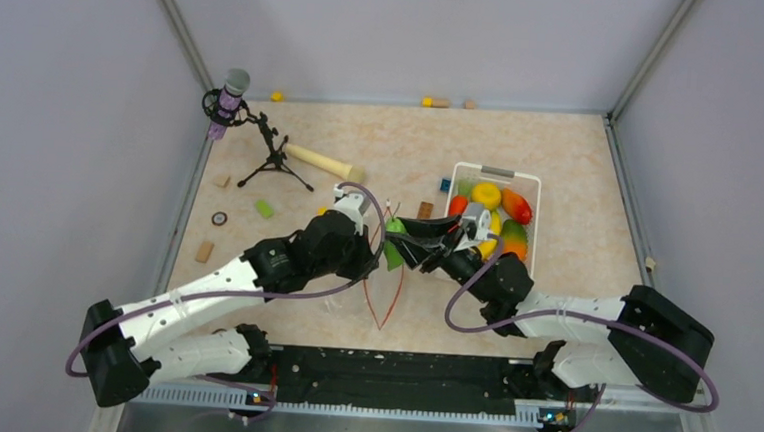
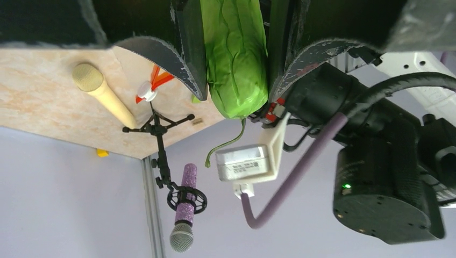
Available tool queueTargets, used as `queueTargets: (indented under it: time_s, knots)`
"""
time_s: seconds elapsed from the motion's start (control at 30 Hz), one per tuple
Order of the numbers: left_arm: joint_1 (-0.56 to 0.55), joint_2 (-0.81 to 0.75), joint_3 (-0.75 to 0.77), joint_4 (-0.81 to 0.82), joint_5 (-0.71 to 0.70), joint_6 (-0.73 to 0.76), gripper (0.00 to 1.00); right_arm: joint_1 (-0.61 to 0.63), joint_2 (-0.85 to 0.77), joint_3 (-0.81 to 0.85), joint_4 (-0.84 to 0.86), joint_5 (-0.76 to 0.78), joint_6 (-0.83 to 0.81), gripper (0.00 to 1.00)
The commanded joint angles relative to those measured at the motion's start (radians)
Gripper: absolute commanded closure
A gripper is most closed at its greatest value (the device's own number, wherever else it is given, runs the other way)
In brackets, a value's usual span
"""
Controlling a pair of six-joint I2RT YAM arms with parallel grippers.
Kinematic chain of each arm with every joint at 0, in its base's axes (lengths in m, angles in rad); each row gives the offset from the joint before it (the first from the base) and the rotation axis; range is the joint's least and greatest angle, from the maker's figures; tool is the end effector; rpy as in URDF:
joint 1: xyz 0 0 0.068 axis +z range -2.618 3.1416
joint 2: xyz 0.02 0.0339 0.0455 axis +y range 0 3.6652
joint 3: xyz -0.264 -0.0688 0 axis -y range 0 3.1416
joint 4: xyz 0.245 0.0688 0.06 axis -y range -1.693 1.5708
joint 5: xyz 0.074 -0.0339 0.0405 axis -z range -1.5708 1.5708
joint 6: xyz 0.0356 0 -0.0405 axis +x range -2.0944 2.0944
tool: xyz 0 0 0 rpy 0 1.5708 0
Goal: Place the food in the zip-top bag and seal the zipper
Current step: Place the fake vegetable in the zipper food storage bag.
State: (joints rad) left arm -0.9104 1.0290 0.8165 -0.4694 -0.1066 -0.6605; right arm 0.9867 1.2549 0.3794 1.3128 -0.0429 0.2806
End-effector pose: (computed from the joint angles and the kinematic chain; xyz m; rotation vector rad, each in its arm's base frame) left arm 0.1385 -0.1722 0.2777 0.2336 2.3385 -0.7025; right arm 0.1312 0.2013 0.2611 -0.4560 1.1198 1.1452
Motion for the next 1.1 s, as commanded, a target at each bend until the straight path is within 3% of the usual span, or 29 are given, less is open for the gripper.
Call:
queueTargets:
  time_s: [0.0,0.37,0.6,0.77,1.07]
  knots:
    - [-0.001,-0.038,-0.014,0.069,0.031,-0.010,1.00,0.015,0.035,-0.002,0.057,0.039,-0.016,1.00]
    - [-0.001,-0.074,-0.023,0.073,0.033,-0.011,1.00,0.018,0.033,0.012,-0.088,0.040,-0.043,1.00]
    - [-0.001,-0.182,-0.061,0.104,0.032,-0.002,1.00,0.030,-0.029,0.127,-0.503,0.111,-0.047,1.00]
    - [-0.001,-0.277,-0.106,0.149,0.020,0.007,1.00,0.036,-0.053,0.209,-0.701,0.156,0.009,1.00]
    - [-0.001,-0.372,-0.174,0.229,0.050,0.014,1.00,0.038,-0.006,0.510,-1.291,0.358,0.252,0.98]
